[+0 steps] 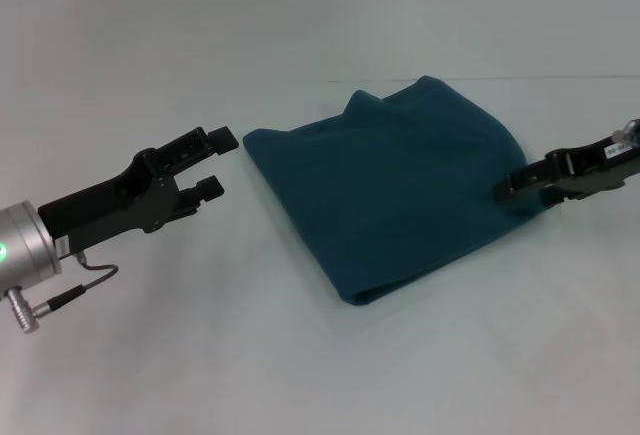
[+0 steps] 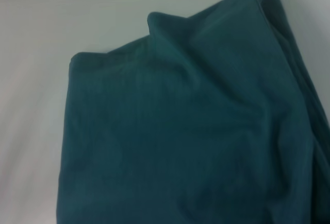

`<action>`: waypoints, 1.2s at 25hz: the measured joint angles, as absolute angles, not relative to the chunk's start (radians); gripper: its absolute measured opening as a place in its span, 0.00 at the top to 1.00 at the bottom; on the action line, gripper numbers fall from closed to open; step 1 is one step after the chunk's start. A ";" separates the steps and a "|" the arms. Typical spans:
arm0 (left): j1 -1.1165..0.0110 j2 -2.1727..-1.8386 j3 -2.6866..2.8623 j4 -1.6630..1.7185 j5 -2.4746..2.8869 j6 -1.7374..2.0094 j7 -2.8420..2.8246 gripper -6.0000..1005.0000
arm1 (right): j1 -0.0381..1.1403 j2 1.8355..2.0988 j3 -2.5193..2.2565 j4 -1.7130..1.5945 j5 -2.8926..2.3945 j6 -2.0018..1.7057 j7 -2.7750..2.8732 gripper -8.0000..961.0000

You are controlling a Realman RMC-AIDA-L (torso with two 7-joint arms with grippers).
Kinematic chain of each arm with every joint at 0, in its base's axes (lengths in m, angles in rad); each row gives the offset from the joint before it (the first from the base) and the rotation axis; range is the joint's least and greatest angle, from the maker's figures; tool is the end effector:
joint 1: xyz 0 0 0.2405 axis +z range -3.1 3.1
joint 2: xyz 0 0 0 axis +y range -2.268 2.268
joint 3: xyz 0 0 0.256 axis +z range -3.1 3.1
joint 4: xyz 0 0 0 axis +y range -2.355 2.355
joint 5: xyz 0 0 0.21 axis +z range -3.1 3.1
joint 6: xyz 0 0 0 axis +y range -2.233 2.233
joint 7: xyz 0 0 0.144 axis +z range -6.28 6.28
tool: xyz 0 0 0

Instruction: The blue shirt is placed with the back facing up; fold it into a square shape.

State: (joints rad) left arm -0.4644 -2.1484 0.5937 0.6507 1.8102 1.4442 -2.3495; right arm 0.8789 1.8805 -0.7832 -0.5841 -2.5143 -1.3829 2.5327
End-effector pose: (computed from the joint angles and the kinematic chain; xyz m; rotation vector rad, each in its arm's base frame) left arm -0.2708 0.3339 0.0026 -1.9340 -1.9960 -1.2467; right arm 0.2431 0.4244 0.0509 -2.2848 1.6435 -0.0127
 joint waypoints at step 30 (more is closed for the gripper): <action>-0.469 -2.152 0.594 0.644 1.808 1.433 -2.345 0.06 | 0.874 1.934 -0.854 -0.607 -2.558 -1.239 2.552 0.13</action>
